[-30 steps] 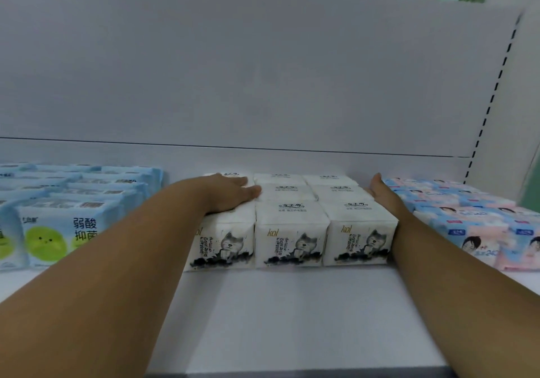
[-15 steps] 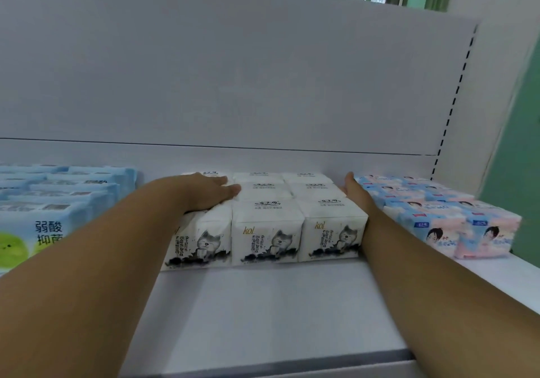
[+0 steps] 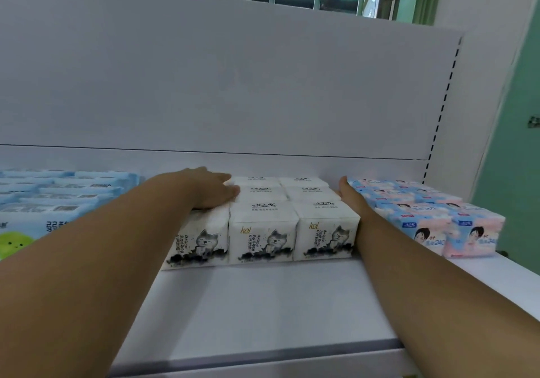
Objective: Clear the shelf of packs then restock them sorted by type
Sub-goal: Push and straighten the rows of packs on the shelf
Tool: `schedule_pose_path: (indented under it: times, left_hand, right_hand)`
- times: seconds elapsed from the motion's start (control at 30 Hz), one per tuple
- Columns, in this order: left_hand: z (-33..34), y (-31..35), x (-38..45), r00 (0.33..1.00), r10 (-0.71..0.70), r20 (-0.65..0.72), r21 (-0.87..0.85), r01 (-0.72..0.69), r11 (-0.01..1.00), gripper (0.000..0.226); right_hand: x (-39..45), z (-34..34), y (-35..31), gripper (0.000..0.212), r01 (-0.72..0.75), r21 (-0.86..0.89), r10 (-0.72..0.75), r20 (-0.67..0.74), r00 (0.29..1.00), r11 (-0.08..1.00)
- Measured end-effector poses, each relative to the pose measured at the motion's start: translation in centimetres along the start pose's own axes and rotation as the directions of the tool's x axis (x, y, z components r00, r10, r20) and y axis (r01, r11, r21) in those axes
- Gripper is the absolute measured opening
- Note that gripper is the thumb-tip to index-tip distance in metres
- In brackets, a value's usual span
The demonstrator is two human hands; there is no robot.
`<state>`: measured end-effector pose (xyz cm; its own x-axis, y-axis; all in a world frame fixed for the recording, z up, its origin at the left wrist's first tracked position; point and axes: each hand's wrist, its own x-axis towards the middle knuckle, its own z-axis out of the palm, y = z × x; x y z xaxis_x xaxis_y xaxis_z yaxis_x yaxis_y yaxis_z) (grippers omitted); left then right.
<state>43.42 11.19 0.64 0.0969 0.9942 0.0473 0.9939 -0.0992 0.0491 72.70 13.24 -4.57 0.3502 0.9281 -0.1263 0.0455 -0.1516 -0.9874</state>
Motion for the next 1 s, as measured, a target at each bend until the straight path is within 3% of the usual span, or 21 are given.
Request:
schedule_pose_path:
  times: [0.1, 0.17, 0.23, 0.33, 0.53, 0.73, 0.83, 1.0]
  left_hand:
    - [-0.7, 4.0, -0.5, 0.980, 0.188, -0.065, -0.098, -0.194, 0.976, 0.061]
    - [-0.5, 7.2, -1.3, 0.950, 0.313, -0.021, -0.148, -0.312, 0.938, 0.061]
    - [0.4, 9.5, -1.6, 0.924, 0.378, 0.053, -0.088, -0.373, 0.924, 0.066]
    - [2.0, 10.4, -0.8, 0.922, 0.368, 0.117, -0.013, -0.369, 0.929, 0.070]
    - [2.7, 10.2, -0.3, 0.924, 0.377, 0.066, 0.013, -0.379, 0.925, 0.070]
    - [1.7, 10.8, -1.1, 0.894, 0.447, 0.044, -0.093, -0.442, 0.892, 0.077]
    - [2.2, 11.4, -1.3, 0.871, 0.479, 0.104, 0.020, -0.484, 0.875, 0.093]
    - [2.6, 11.5, -0.7, 0.876, 0.476, 0.085, 0.078, -0.482, 0.873, 0.091]
  right_hand:
    - [-0.6, 0.1, -0.4, 0.063, 0.010, -0.057, -0.011, -0.024, 1.000, 0.998]
    - [-0.1, 0.1, -0.2, 0.064, 0.005, -0.024, -0.005, -0.019, 1.000, 1.000]
    - [0.8, 0.0, 0.3, 0.061, 0.005, 0.004, -0.005, -0.001, 1.000, 1.000]
    - [1.1, -0.4, 0.6, 0.051, -0.016, -0.020, 0.017, 0.016, 1.000, 1.000]
    - [1.3, -0.8, 1.1, 0.066, 0.006, 0.057, -0.013, 0.131, 0.991, 0.998]
    - [1.5, -0.4, 0.9, 0.055, -0.001, 0.130, -0.017, 0.138, 0.990, 0.992]
    - [0.9, -0.3, 0.8, 0.046, 0.045, 0.078, -0.056, 0.140, 0.989, 0.996]
    - [-0.8, -0.4, 0.1, 0.041, 0.087, -0.023, -0.084, 0.095, 0.992, 0.996]
